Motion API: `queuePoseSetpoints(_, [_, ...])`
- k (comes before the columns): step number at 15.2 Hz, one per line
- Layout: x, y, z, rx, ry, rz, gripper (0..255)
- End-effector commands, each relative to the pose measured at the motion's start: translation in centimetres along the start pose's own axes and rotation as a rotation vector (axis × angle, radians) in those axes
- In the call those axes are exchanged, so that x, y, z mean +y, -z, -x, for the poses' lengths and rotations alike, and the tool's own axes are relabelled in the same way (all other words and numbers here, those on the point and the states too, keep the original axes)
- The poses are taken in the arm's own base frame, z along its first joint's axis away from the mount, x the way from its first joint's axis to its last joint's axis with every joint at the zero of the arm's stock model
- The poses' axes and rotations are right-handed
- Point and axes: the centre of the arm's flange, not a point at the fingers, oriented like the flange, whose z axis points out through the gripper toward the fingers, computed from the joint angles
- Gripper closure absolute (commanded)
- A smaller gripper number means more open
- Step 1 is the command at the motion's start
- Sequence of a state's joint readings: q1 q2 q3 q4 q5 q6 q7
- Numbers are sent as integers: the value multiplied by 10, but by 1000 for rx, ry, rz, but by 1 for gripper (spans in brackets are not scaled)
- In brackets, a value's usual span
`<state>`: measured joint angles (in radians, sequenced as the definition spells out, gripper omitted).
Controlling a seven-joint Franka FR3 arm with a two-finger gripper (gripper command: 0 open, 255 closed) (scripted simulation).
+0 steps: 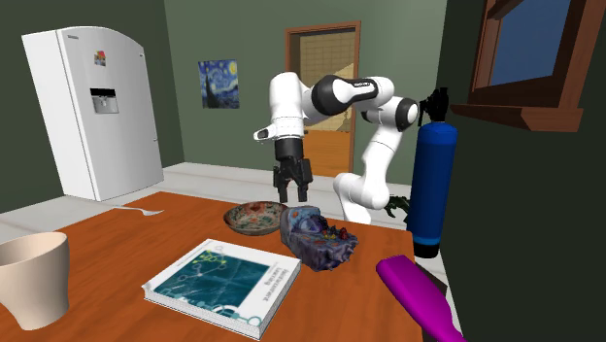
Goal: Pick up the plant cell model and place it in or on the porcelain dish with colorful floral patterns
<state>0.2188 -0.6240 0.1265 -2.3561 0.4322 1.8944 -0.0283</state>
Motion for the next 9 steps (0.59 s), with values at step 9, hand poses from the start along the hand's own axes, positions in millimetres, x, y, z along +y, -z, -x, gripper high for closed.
queuePoseSetpoints(9, [-4, -39, -2, 3, 3, -9, 0])
